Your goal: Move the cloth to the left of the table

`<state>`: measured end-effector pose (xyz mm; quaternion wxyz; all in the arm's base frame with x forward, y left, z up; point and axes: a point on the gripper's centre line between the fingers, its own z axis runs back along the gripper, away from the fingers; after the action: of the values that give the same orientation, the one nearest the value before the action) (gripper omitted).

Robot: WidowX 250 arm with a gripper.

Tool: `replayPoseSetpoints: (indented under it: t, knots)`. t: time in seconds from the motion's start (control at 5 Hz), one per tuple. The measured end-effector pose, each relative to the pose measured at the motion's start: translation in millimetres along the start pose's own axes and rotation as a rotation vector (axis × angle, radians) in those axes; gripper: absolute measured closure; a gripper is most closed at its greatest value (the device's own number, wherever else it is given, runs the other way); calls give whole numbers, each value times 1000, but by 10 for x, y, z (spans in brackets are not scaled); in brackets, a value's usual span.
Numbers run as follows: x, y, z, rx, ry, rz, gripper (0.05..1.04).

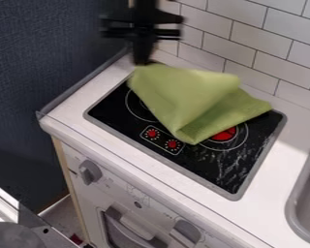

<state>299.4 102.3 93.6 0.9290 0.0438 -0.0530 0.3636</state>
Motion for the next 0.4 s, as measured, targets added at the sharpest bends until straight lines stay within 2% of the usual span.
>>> replayPoseSetpoints:
  t: [0.2,0.4]
  knots:
    - [-57,414,-96,-24,11,100,1033]
    - [-111,671,-190,-47,-1,194,1032]
